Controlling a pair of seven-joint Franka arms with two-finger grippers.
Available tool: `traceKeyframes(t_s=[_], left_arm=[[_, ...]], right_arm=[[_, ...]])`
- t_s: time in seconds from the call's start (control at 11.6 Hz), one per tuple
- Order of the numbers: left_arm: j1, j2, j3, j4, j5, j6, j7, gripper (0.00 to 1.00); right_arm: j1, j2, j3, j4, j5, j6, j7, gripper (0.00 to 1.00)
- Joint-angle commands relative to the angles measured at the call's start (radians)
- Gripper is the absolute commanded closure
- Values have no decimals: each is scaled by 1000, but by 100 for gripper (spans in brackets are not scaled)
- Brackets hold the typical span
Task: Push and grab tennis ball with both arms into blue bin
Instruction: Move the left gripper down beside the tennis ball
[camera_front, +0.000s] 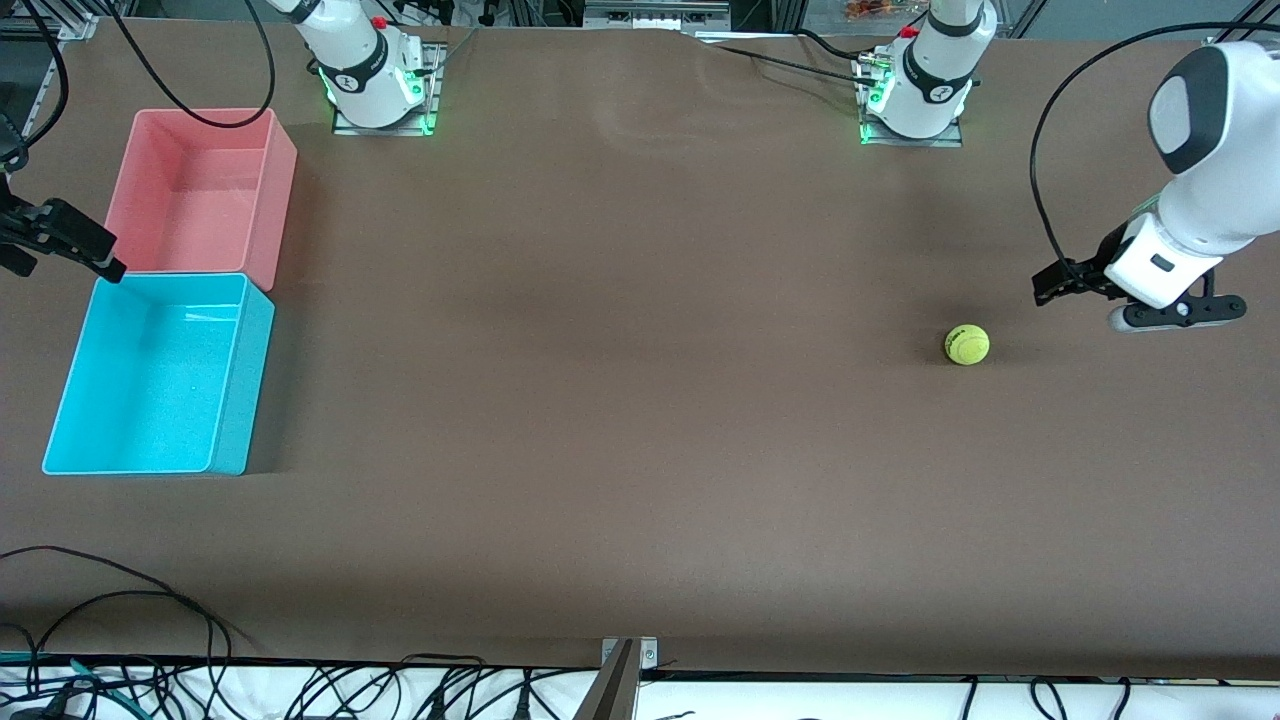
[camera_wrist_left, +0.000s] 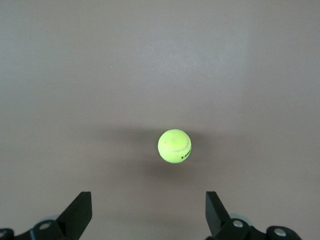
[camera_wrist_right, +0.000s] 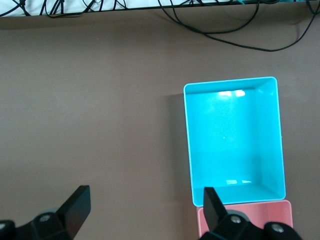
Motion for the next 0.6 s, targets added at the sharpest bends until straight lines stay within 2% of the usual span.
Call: traceKeyframes(t_s=[0.0,0.52], left_arm=[[16,-6,-2,-115,23,169,8,0],[22,64,-2,-189,15,321,7,2]], right_arm=[[0,7,1,21,-4,-5,7,0],[1,-5,6,31,0,-81,-1,0]])
